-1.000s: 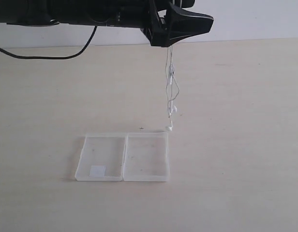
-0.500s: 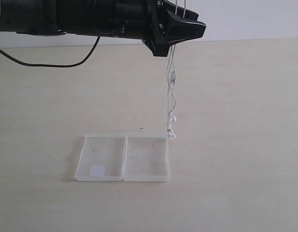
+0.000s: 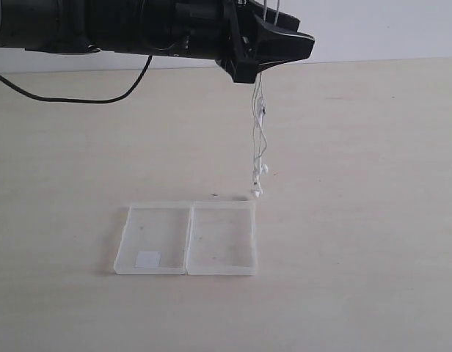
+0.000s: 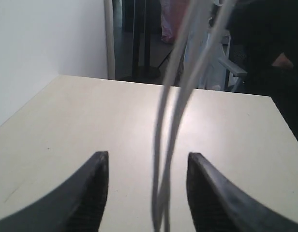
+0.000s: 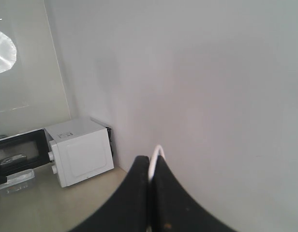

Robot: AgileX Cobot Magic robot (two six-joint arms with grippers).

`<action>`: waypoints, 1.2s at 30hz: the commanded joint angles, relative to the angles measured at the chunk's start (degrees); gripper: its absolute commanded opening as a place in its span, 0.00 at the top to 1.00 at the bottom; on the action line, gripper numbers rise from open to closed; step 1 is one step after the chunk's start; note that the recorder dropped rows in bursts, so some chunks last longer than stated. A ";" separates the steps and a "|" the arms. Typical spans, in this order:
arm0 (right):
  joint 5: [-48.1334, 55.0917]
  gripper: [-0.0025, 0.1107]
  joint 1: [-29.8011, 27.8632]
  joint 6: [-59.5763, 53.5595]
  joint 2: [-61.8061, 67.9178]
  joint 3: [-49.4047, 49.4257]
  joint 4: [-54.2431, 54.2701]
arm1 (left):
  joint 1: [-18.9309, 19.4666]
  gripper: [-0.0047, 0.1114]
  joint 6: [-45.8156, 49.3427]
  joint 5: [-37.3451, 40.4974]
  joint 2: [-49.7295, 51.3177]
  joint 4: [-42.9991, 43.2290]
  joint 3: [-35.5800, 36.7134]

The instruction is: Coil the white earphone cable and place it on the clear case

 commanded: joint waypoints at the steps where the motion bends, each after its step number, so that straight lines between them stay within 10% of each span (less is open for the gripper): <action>1: 0.82 0.98 0.07 -0.10 -0.16 -0.29 0.24 | -0.18 0.53 -1.30 0.34 0.08 0.26 -0.22; 15: 1.07 0.98 0.07 -0.10 -0.17 -0.41 0.24 | 0.17 0.54 -2.88 0.34 0.48 3.88 -0.22; 25: 0.43 0.98 0.07 -0.10 -0.17 -0.41 0.24 | 0.65 0.96 -3.10 0.24 0.48 3.88 -0.22; 36: 1.61 0.98 0.07 -0.10 -3.44 -0.41 0.24 | 5.14 0.96 -7.69 5.72 0.48 4.75 -0.22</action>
